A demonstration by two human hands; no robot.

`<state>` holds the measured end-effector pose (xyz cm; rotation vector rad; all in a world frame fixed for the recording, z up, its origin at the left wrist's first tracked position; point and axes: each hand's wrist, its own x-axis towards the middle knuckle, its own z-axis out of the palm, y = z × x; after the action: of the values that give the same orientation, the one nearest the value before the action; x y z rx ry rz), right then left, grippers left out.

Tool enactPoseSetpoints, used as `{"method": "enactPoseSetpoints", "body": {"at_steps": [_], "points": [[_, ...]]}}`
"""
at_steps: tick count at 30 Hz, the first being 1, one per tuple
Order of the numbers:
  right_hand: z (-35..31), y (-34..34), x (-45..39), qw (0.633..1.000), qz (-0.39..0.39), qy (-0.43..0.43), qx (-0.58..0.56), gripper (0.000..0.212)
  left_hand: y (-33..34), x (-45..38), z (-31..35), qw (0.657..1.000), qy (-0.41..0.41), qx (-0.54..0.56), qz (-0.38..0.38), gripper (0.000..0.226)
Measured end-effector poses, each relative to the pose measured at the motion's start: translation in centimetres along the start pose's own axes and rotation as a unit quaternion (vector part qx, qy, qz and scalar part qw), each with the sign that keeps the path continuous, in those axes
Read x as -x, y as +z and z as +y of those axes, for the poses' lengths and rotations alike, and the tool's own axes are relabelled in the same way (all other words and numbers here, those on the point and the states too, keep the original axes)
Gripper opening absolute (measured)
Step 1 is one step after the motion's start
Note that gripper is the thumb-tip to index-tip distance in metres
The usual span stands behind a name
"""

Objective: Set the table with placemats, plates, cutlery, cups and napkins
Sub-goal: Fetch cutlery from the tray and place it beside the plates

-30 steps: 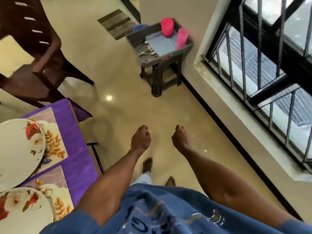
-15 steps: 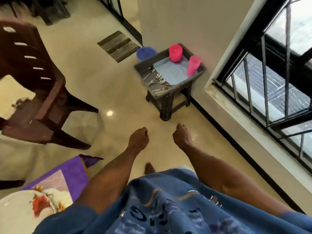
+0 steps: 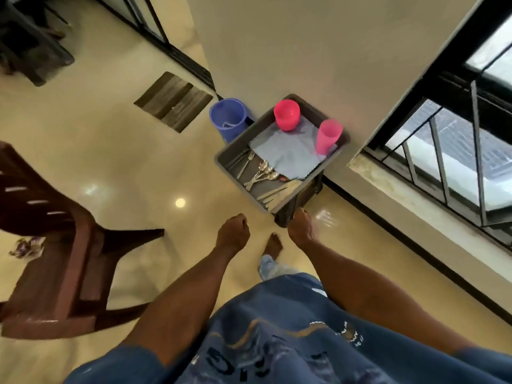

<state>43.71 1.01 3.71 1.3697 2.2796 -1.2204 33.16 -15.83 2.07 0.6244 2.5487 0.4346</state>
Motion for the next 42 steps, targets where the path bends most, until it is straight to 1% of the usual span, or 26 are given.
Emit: {"method": "enactPoseSetpoints", "body": {"at_steps": [4, 7, 8, 9, 11, 13, 19, 21, 23, 26, 29, 32, 34, 36, 37, 40, 42], "points": [[-2.6, -0.4, -4.8, 0.999, 0.013, 0.045, -0.021, 0.015, -2.1, -6.4, 1.4, 0.998, 0.014, -0.002, -0.065, 0.017], [1.0, 3.1, -11.5, 0.994, 0.003, 0.098, -0.04, 0.017, -2.9, -10.4, 2.7, 0.994, -0.002, 0.001, -0.105, 0.021], [1.5, 3.7, -12.6, 0.993, 0.005, 0.113, -0.042, 0.017, -2.9, -11.7, 3.1, 0.992, -0.004, -0.002, -0.123, 0.023], [1.0, 3.3, -12.7, 0.991, 0.006, 0.124, -0.046, 0.017, -2.8, -12.9, 3.6, 0.99, 0.001, -0.007, -0.143, 0.024], [-2.1, 1.2, -10.8, 0.987, 0.02, 0.141, -0.079, 0.017, -2.3, -15.2, 4.2, 0.982, 0.014, -0.013, -0.188, 0.022], [-4.5, -0.2, -9.4, 0.98, 0.031, 0.17, -0.101, 0.023, -1.6, -16.7, 4.5, 0.974, 0.021, -0.011, -0.226, 0.02], [-4.8, 1.7, -10.7, 0.957, 0.075, 0.239, -0.146, 0.033, 1.4, -21.0, 4.4, 0.949, 0.025, -0.019, -0.313, 0.023], [-5.0, 2.6, -11.3, 0.952, 0.091, 0.25, -0.155, 0.034, 2.3, -22.3, 4.5, 0.945, 0.023, -0.017, -0.325, 0.026], [-5.1, 3.6, -11.9, 0.945, 0.11, 0.258, -0.166, 0.036, 3.2, -23.3, 4.6, 0.942, 0.018, -0.01, -0.334, 0.022], [-4.6, 5.3, -13.1, 0.924, 0.138, 0.292, -0.205, 0.038, 5.3, -24.8, 4.6, 0.942, 0.014, 0.001, -0.335, 0.023], [-3.4, 6.7, -14.1, 0.91, 0.139, 0.317, -0.228, 0.039, 6.9, -25.3, 5.1, 0.943, 0.012, -0.002, -0.333, 0.015], [-1.6, 8.2, -14.9, 0.903, 0.138, 0.324, -0.244, 0.037, 9.2, -25.9, 5.1, 0.941, -0.012, 0.001, -0.338, 0.021], [-0.7, 8.8, -15.3, 0.898, 0.142, 0.33, -0.253, 0.038, 11.0, -26.5, 4.7, 0.942, -0.027, -0.002, -0.334, 0.035], [0.2, 9.1, -15.6, 0.894, 0.146, 0.331, -0.264, 0.041, 14.2, -27.8, 3.1, 0.949, -0.023, -0.038, -0.313, 0.052], [0.2, 9.1, -15.6, 0.894, 0.147, 0.327, -0.268, 0.042, 14.6, -28.0, 2.9, 0.952, -0.019, -0.046, -0.301, 0.056], [0.8, 9.2, -15.7, 0.895, 0.146, 0.319, -0.276, 0.043, 13.2, -27.4, 4.8, 0.959, -0.009, -0.03, -0.282, 0.053], [1.3, 9.5, -15.7, 0.892, 0.141, 0.319, -0.289, 0.043, 13.1, -27.4, 5.4, 0.96, -0.023, -0.012, -0.279, 0.048]]}}
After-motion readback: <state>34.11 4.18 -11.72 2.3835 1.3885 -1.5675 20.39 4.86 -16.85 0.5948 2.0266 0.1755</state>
